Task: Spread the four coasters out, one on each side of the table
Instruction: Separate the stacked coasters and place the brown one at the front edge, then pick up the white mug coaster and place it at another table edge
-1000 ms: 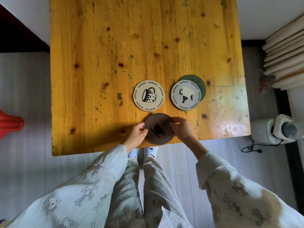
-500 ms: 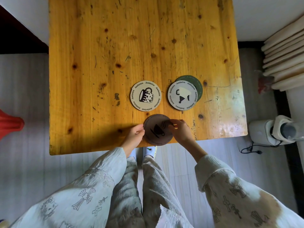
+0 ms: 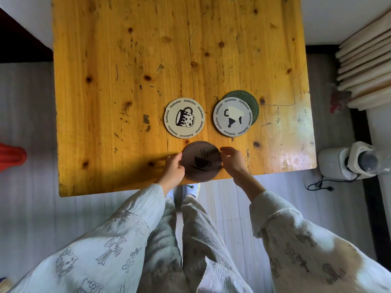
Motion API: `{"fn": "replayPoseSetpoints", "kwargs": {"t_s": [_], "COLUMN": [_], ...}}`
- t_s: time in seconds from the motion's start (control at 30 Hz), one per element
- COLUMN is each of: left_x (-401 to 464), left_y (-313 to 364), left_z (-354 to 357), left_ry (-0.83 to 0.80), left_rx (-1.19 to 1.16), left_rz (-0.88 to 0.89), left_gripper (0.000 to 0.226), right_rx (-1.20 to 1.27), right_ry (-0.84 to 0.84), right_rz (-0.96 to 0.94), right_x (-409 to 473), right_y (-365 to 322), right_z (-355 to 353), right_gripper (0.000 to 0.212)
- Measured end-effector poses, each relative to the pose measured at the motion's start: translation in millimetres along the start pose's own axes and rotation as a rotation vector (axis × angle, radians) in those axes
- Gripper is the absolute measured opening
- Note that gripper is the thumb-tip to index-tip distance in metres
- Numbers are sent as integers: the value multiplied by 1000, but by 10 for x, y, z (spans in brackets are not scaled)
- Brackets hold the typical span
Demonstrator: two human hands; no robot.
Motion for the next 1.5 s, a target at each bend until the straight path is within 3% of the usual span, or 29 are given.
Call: {"fn": "replayPoseSetpoints", "kwargs": {"t_s": [0.2,0.73,0.97,1.03,1.13,1.2,1.37,1.5], "left_x": [-66,-18,-84,-88,-64,-17,244,498], "left_y": [-185,-109,-89,-72,-4,84,415,635], "left_z": [-11,-45,-55,-114,-286,-426,-722,-805], "left_ry": [23,40,35,47,93,123,194,212], "left_rx": [-160,-93,-50,-50,-45,-56,-75,-156], "left_rz": [-98,-51,-52,-59,-54,-28,36,36], "left_gripper": [50,47,46,44,43,43,49,54], "right_rx": [-36,-2,-56,-97,-144,-150,-108,-21], "right_ry": [-42,-56,-91,-89,-45,-36,-26,-67], "right_rz": [-77,-32,-9,-19,-77,-115,-192,-150], "right_x": [-8,-117,-147,-138,-84,-38,232,426], "right_y": [-160,-13,-38,-97,-232,-372,-763,-979], "right_z": [43,76,12,-17,-82,-102,-37,91], "right_gripper": [36,36,25,20,33,24,31,34]}}
Point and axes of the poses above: each hand's wrist, its own x-axis towards the middle knuckle, its own z-axis out of the palm, y = z × x, the point moved 7 cm from there along x, towards the middle knuckle, and after that the axes turned 2 degrees about -z, right-handed, at the moved point
